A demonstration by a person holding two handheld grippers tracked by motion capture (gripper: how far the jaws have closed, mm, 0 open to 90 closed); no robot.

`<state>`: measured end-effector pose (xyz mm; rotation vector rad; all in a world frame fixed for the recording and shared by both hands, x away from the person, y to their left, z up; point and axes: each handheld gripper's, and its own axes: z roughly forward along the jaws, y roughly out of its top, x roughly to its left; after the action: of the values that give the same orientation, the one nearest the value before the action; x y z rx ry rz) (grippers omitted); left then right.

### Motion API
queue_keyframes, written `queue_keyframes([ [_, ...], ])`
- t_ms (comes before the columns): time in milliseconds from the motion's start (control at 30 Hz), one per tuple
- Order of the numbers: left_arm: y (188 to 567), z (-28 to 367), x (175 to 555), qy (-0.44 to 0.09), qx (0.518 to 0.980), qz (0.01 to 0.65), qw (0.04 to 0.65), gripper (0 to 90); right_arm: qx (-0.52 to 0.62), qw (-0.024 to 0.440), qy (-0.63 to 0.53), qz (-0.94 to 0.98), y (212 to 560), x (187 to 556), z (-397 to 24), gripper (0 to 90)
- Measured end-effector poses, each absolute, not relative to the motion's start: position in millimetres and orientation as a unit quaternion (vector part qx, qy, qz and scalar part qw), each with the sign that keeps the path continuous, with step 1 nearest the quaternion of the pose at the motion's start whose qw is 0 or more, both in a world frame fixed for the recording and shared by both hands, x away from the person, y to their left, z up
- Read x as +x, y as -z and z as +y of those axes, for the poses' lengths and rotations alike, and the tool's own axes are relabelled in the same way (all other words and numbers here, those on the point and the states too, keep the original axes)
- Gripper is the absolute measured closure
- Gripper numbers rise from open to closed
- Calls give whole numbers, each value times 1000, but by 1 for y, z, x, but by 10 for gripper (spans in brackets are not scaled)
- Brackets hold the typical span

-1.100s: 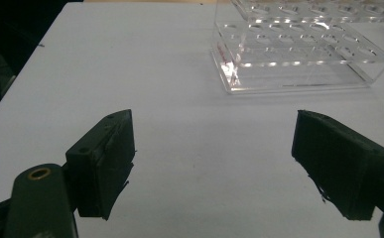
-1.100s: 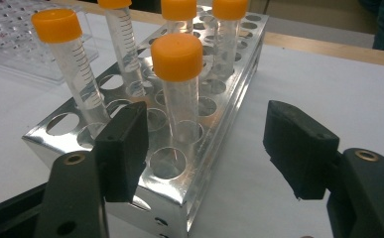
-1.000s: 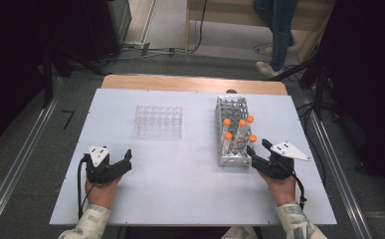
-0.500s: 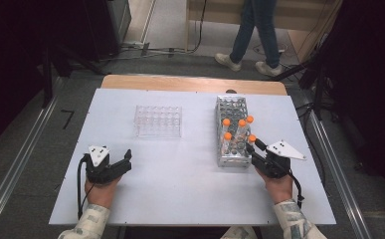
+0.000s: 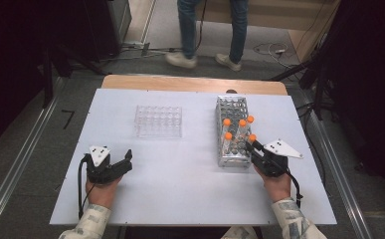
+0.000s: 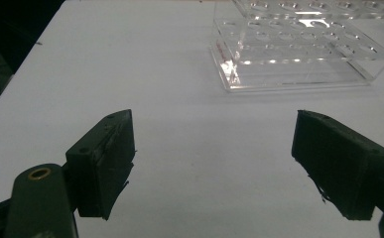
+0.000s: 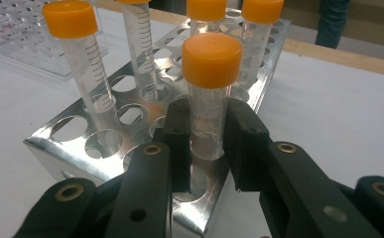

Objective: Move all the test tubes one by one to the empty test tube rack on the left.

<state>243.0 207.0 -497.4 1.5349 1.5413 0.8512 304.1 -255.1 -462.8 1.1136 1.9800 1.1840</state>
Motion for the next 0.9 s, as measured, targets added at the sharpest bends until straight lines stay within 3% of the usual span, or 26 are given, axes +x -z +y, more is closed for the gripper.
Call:
queue_keyframes([
  [900,497,207,243,-335,605,604,396,179,410,298,-470,723,442,295,-259,712],
])
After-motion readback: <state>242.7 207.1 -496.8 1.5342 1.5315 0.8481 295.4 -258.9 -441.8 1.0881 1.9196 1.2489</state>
